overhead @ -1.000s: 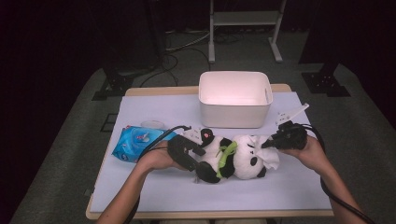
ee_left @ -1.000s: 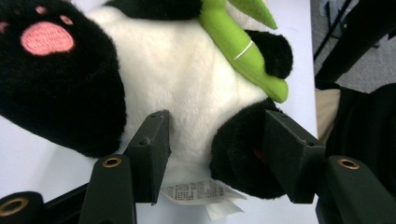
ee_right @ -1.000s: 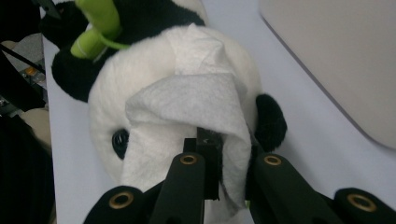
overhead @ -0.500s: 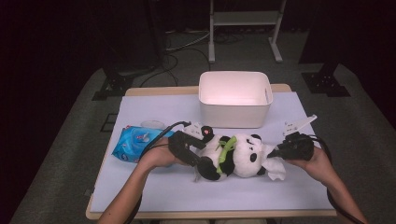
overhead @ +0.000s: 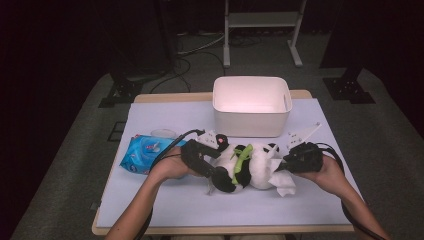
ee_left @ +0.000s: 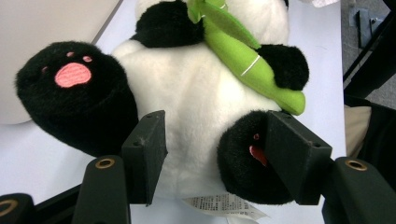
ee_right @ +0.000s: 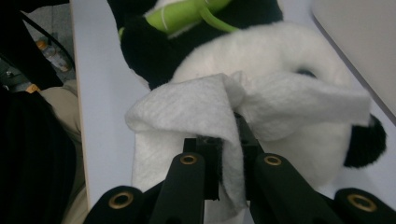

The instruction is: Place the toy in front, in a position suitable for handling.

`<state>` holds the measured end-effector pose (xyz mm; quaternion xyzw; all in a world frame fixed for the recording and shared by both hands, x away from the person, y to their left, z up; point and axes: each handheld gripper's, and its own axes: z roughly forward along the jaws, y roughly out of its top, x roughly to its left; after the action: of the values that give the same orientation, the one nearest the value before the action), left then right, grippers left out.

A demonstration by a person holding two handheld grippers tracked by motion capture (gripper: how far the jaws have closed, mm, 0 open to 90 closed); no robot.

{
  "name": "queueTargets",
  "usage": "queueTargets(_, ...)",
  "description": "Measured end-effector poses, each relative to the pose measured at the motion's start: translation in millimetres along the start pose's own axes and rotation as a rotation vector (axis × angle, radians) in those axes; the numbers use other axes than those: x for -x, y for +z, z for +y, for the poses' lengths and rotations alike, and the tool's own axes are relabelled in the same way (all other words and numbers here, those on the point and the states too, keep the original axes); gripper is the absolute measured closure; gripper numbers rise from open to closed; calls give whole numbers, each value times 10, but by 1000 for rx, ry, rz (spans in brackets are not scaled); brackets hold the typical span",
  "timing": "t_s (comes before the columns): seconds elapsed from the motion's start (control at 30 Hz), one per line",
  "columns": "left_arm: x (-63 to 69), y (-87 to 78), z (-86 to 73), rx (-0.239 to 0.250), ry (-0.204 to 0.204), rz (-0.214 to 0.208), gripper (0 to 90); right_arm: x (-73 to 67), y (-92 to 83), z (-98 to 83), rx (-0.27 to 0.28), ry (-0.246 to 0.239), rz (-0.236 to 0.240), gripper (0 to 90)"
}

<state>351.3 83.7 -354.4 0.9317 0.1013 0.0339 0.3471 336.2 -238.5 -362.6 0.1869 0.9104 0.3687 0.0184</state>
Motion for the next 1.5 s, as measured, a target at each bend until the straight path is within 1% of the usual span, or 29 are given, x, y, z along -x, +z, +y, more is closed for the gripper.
queueTargets(0.07,0,0,3,2,-2,-1,389,-20,10,57,-2,-19,6,849)
queueTargets(0.1,5,8,6,3,-4,-8,388,-34,19,84,0,-26,16,849)
queueTargets(0.13,9,11,7,1,-2,-8,386,-71,75,150,-19,-52,18,849)
queueTargets(0.17,9,10,9,-4,3,-8,386,-71,75,150,-19,-52,18,849)
queueTargets(0.2,9,8,10,-3,4,-7,386,-89,105,184,-27,-62,18,849)
queueTargets(0.33,13,7,4,6,-4,-6,385,-117,190,298,-31,-88,43,849)
queueTargets(0.43,15,16,-1,10,-9,-10,371,-149,259,388,-45,-105,57,850)
queueTargets(0.53,23,19,-4,7,-4,-18,367,-180,353,476,-59,-126,71,849)
queueTargets(0.6,29,23,-9,12,-7,-21,367,-198,425,529,-73,-137,76,846)
queueTargets(0.7,28,16,-28,10,-12,-21,367,-220,514,609,-81,-148,82,847)
queueTargets(0.93,25,15,-55,22,-19,-21,367,-251,510,694,-85,-166,83,847)
queueTargets(1.03,40,37,-34,23,-13,-33,364,-280,489,759,-64,-171,96,846)
queueTargets(1.1,50,37,-20,17,-6,-27,364,-306,509,819,-84,-183,87,846)
queueTargets(1.13,52,30,-17,15,-5,-24,364,-302,528,842,-82,-195,89,847)
queueTargets(1.27,62,-9,-25,19,-6,-25,356,-280,562,865,-82,-183,103,848)
queueTargets(1.3,67,-20,-28,34,-12,-27,355,-274,561,857,-81,-180,102,848)
queueTargets(1.37,61,-39,-34,42,-12,-33,355,-252,556,825,-76,-171,107,849)
queueTargets(1.43,62,-54,-41,52,-22,-34,351,-241,544,792,-77,-154,107,849)
queueTargets(1.5,65,-75,-44,55,-24,-39,349,-226,540,768,-73,-157,109,849)
